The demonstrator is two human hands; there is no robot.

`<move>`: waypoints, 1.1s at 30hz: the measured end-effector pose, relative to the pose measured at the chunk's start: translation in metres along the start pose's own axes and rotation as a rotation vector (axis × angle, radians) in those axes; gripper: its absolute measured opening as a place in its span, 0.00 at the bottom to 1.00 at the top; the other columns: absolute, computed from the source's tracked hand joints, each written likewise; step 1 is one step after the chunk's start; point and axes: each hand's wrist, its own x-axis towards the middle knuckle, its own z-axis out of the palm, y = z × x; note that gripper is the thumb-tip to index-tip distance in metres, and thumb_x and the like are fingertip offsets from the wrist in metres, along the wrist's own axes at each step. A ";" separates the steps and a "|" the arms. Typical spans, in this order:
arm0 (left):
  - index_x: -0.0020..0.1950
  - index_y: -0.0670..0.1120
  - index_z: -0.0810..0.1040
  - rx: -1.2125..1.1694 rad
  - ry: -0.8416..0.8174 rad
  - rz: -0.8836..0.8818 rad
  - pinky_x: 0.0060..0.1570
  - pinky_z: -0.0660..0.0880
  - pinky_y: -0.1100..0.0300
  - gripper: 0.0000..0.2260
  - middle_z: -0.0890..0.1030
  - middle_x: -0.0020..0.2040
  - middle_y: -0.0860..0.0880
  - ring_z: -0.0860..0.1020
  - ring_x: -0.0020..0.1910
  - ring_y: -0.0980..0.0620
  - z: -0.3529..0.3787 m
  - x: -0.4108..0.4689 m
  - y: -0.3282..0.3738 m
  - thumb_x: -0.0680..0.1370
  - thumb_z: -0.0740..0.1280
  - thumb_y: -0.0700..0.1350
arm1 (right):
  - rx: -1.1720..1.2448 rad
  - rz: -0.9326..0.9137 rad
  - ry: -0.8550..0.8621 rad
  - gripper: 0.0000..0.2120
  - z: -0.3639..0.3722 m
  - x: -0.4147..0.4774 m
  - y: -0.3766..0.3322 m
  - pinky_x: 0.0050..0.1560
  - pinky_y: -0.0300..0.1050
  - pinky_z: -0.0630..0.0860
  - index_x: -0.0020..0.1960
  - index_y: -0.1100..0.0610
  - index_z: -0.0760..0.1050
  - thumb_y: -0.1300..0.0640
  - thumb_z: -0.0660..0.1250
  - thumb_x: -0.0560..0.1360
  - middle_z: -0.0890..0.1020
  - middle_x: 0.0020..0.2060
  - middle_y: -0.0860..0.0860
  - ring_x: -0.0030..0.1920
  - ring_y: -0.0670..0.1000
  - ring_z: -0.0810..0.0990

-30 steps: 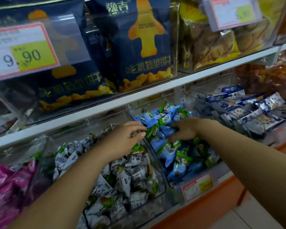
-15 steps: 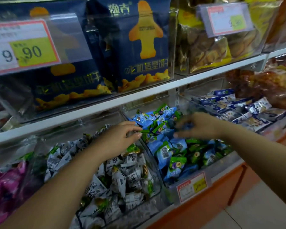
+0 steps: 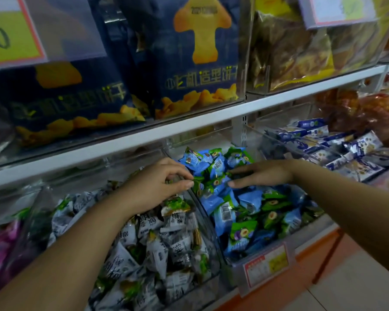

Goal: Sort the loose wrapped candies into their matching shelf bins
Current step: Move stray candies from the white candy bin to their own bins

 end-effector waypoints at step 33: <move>0.49 0.62 0.74 -0.011 0.010 0.003 0.59 0.68 0.59 0.04 0.70 0.56 0.57 0.71 0.57 0.58 0.003 -0.006 0.003 0.76 0.64 0.54 | -0.466 -0.445 0.181 0.29 0.063 -0.049 -0.037 0.75 0.54 0.47 0.75 0.41 0.56 0.36 0.55 0.76 0.45 0.77 0.46 0.77 0.49 0.44</move>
